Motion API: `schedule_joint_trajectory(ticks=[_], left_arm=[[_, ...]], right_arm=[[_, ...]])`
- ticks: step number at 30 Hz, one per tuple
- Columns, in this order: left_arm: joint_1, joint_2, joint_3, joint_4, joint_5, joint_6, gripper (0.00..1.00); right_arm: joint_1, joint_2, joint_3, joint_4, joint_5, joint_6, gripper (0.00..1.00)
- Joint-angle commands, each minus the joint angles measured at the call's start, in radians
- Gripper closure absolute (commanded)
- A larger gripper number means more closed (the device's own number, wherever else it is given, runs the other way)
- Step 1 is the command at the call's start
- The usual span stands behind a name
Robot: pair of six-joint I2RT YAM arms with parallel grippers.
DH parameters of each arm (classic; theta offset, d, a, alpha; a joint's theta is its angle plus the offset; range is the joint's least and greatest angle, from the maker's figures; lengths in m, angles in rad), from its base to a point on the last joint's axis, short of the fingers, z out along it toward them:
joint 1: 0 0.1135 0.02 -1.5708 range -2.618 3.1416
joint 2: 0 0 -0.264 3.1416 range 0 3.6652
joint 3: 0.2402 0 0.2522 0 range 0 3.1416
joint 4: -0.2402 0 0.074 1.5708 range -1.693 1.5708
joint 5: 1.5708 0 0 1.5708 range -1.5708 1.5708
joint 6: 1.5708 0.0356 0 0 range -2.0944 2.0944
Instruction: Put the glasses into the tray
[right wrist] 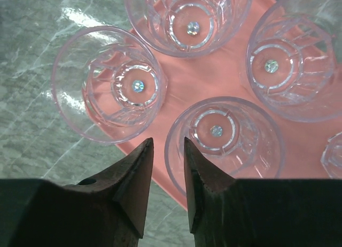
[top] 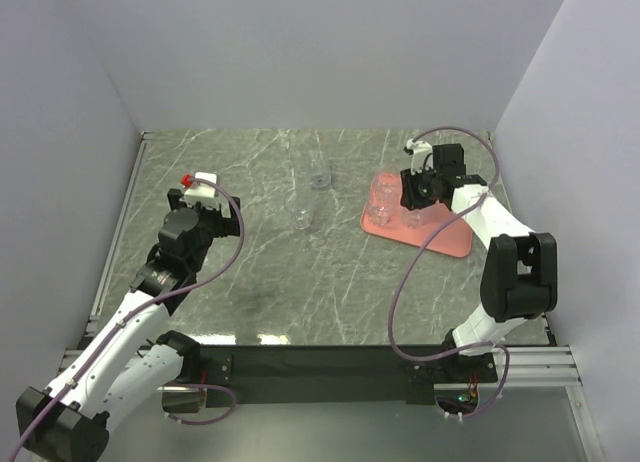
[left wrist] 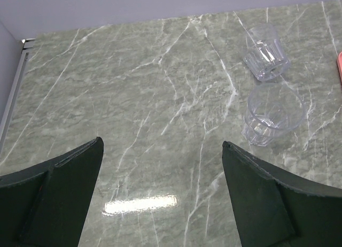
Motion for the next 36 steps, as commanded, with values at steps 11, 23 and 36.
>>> schedule_joint_trajectory(ticks=[11, 23, 36], left_arm=[[0.007, 0.08, 0.061, 0.003, 0.174, -0.084, 0.02], [0.084, 0.414, 0.205, 0.02, 0.482, -0.504, 0.05], [0.094, 0.848, 0.481, -0.131, 0.585, -0.748, 0.27]], right_arm=[[-0.057, -0.433, -0.125, -0.142, -0.254, -0.271, 0.55], [-0.163, -0.679, -0.354, -0.139, -0.373, -0.304, 0.54], [-0.212, -0.695, -0.371, -0.181, -0.461, -0.336, 0.54]])
